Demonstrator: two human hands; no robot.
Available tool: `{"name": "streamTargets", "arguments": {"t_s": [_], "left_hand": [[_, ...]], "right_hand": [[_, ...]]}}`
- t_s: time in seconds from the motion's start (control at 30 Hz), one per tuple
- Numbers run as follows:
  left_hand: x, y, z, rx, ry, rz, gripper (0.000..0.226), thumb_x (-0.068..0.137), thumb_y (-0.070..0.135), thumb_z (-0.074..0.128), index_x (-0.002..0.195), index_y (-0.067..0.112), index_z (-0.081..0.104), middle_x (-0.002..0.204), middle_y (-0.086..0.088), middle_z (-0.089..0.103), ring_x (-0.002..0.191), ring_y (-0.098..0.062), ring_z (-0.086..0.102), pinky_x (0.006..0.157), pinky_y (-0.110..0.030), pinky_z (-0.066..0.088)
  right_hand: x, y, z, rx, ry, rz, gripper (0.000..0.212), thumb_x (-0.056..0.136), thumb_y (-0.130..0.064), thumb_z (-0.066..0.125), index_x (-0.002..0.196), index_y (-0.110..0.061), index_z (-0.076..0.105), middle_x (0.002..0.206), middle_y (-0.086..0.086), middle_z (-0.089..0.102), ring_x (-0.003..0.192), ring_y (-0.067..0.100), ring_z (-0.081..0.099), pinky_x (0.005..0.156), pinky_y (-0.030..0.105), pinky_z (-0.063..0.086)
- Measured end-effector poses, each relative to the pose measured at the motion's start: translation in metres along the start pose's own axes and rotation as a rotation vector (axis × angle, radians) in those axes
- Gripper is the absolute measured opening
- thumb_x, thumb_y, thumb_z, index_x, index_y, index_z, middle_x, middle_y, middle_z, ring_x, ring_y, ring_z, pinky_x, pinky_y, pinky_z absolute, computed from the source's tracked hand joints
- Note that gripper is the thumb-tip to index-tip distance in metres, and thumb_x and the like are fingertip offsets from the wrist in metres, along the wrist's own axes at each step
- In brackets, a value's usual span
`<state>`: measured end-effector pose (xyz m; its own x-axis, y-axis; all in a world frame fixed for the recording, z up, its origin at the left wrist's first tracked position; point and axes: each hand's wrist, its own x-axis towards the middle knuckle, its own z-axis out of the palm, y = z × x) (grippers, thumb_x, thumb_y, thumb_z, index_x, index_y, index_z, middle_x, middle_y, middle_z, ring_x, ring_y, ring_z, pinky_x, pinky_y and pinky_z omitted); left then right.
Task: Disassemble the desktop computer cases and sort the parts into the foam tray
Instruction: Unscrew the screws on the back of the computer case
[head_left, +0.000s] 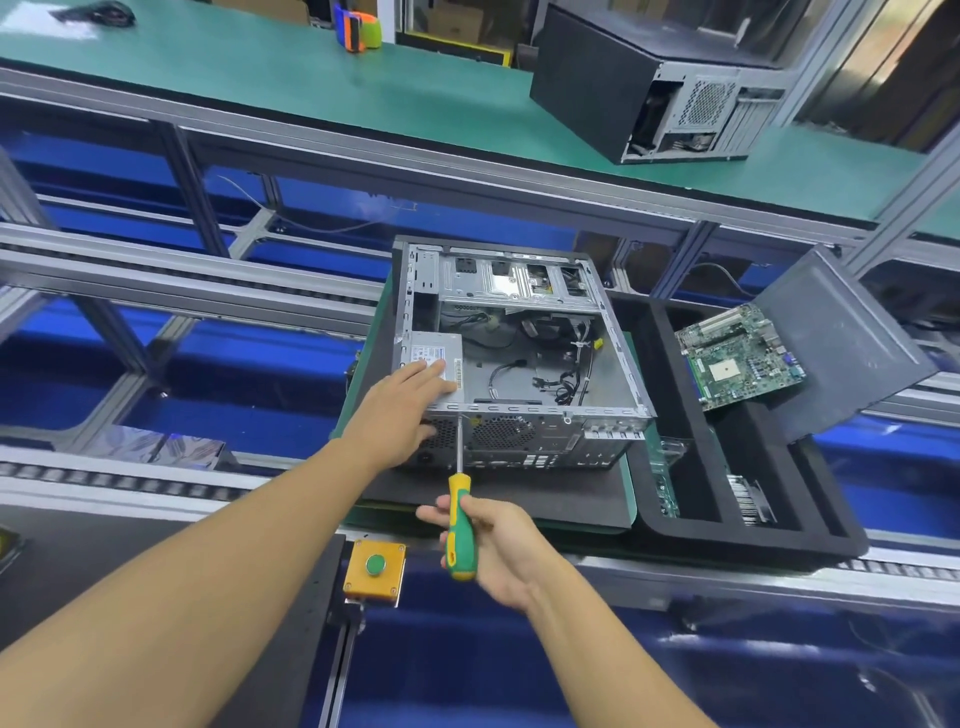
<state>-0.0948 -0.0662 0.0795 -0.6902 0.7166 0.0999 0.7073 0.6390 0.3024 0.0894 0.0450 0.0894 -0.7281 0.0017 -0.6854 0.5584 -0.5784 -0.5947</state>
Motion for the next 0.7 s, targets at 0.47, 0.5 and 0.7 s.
{"name": "streamTargets", "arguments": {"t_s": [0.47,0.5,0.7], "left_hand": [[-0.04,0.051,0.005,-0.372,0.162,-0.387,0.028,0.089,0.052,0.055,0.085,0.024,0.056,0.085,0.009,0.06,0.079,-0.015,0.057,0.065,-0.033,0.046],[-0.039,0.058,0.005,-0.54,-0.053,-0.522,0.045,0.088,0.066,0.052,0.081,0.023,0.06,0.077,0.009,0.064,0.073,-0.012,0.06,0.061,-0.031,0.046],[-0.036,0.07,-0.003,-1.138,-0.489,-0.675,0.041,0.078,0.042,0.084,0.083,0.002,0.074,0.066,-0.006,0.065,0.055,-0.017,0.058,0.052,-0.025,0.05]], "right_hand": [[0.012,0.007,0.012,-0.278,0.342,-0.176,0.023,0.093,-0.012,0.068,0.102,-0.011,0.047,0.085,0.009,0.059,0.055,0.01,0.06,0.051,0.025,0.051],[0.01,0.006,0.014,-0.311,0.352,-0.188,0.025,0.092,-0.014,0.07,0.1,-0.012,0.046,0.084,0.009,0.059,0.054,0.009,0.057,0.05,0.023,0.05],[0.007,0.002,0.024,-0.306,0.325,-0.224,0.027,0.092,-0.013,0.066,0.117,-0.01,0.057,0.103,0.017,0.07,0.063,0.013,0.059,0.055,0.025,0.052]]}}
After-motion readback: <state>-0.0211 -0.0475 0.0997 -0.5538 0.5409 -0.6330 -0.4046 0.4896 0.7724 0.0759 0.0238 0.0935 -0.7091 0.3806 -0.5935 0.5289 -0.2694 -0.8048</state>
